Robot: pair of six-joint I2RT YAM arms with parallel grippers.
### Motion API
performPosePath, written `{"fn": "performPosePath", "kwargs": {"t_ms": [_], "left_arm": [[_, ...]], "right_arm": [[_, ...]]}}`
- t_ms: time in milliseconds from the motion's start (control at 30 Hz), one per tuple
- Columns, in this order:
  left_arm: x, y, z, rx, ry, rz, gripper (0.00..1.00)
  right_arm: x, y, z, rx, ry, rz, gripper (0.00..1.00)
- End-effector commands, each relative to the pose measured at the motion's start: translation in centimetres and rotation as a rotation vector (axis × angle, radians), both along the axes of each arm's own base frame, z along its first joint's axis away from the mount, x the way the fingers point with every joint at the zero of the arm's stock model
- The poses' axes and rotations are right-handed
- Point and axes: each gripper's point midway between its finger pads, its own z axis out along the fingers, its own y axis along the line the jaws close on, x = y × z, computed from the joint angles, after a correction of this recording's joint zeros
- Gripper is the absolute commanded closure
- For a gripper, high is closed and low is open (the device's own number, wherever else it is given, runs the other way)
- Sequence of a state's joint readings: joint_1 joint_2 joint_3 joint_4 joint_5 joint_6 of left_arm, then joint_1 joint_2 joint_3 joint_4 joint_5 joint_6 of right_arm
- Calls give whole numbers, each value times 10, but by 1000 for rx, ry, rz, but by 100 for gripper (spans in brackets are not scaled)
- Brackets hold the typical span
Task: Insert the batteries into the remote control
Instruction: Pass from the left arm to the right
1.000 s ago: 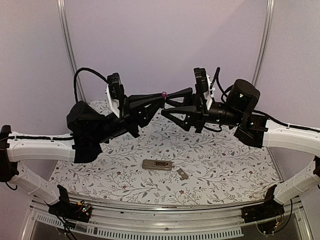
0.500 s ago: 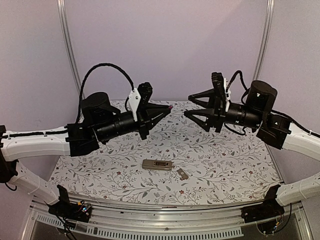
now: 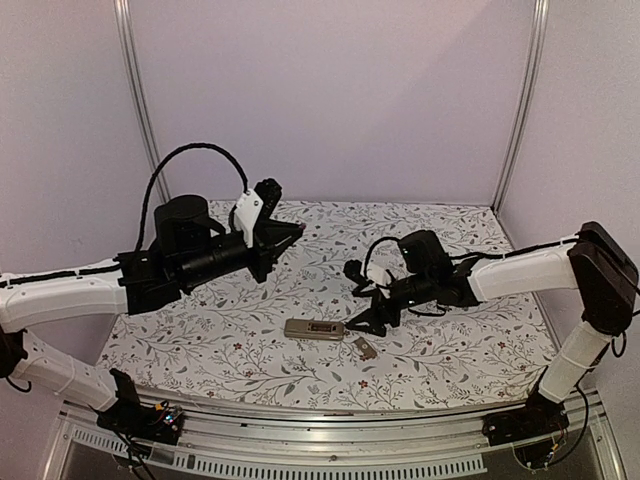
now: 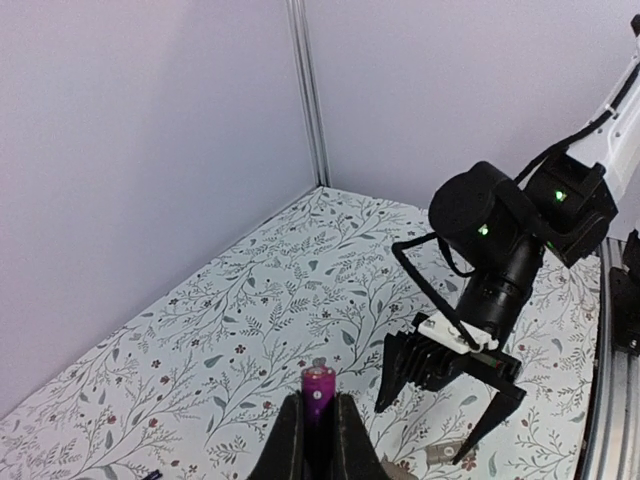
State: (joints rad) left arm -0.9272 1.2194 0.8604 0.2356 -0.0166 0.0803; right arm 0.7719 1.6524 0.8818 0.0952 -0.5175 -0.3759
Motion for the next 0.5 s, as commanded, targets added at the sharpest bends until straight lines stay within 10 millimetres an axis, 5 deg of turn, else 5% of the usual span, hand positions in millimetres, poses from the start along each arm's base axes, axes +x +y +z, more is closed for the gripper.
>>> {"fn": "performPosePath", "kwargs": {"t_ms": [0,300,467], "left_arm": [[9,15,-20,29,69,40,100],[23,28,-36,37,130,34,100],[21,24,-46,72,133,-3,100]], "right_arm": [[9,17,-29,-48,-27,84,10],[-2,33,-71,-114,2,171,11],[-1,36,-63,-94,-9,178,11]]}}
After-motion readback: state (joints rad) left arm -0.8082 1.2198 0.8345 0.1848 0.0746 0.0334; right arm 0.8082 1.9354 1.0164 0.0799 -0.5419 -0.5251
